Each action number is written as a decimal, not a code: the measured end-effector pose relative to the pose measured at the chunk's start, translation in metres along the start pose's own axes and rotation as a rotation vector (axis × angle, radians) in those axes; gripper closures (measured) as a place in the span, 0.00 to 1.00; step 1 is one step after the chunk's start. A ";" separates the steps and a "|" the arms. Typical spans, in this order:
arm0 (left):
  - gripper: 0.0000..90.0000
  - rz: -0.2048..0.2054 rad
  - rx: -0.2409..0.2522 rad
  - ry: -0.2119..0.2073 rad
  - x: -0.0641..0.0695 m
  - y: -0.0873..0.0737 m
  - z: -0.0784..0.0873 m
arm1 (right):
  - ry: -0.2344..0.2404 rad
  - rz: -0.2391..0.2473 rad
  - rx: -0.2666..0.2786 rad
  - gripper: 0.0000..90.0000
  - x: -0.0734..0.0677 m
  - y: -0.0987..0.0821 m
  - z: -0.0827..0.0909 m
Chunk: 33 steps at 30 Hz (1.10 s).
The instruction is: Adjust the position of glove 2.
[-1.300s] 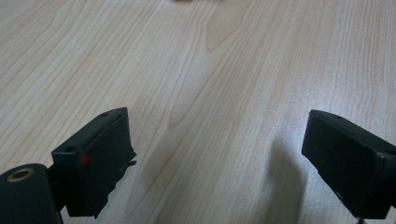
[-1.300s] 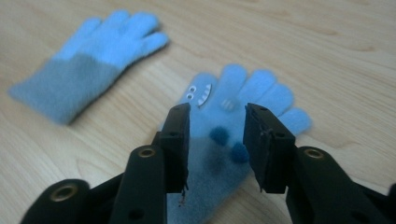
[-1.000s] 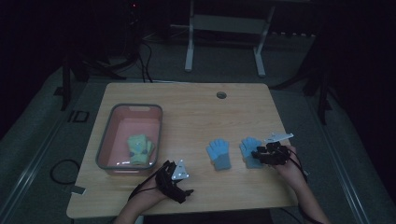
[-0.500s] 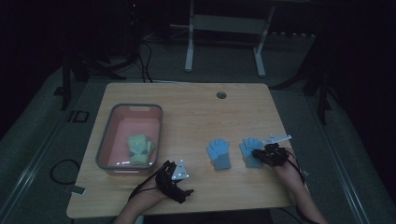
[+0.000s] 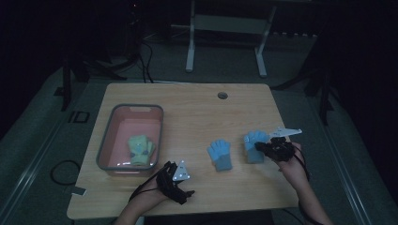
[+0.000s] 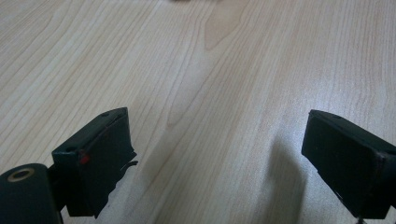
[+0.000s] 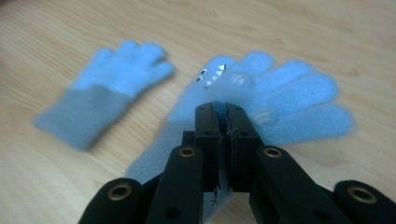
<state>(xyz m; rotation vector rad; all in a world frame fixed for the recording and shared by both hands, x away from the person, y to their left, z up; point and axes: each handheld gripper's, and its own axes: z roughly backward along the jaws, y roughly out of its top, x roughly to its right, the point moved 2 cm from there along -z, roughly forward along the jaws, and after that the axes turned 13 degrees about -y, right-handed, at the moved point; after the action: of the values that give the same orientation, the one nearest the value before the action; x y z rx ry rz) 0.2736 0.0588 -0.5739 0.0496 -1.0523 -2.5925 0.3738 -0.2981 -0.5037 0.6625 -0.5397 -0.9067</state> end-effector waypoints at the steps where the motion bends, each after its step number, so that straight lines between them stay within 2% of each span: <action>1: 0.10 0.000 -0.001 0.001 0.000 0.000 0.000 | -0.001 0.000 0.012 0.95 -0.001 0.004 0.003; 9: 0.10 0.000 0.002 -0.003 0.000 0.000 0.000 | 0.027 0.017 0.062 0.95 -0.013 0.024 0.015; 14: 0.10 -0.002 0.005 -0.001 0.000 0.000 0.001 | 0.072 0.038 0.094 0.95 -0.030 0.037 0.018; 15: 0.10 -0.002 0.005 -0.001 0.000 0.000 0.001 | 0.072 0.038 0.094 0.95 -0.030 0.037 0.018; 18: 0.10 -0.004 0.003 0.000 0.000 0.000 0.001 | 0.117 0.053 0.105 0.95 -0.041 0.043 0.015; 27: 0.10 -0.005 0.005 -0.001 0.000 0.000 0.001 | 0.205 0.147 0.060 0.95 -0.075 0.046 -0.009; 33: 0.10 -0.003 0.011 -0.004 0.000 0.000 0.001 | 0.251 0.169 0.014 0.94 -0.084 0.040 -0.027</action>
<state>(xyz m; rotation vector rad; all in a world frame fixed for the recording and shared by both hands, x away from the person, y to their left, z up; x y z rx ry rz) 0.2732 0.0591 -0.5732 0.0489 -1.0690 -2.5899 0.3699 -0.2013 -0.5058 0.7211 -0.3709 -0.6506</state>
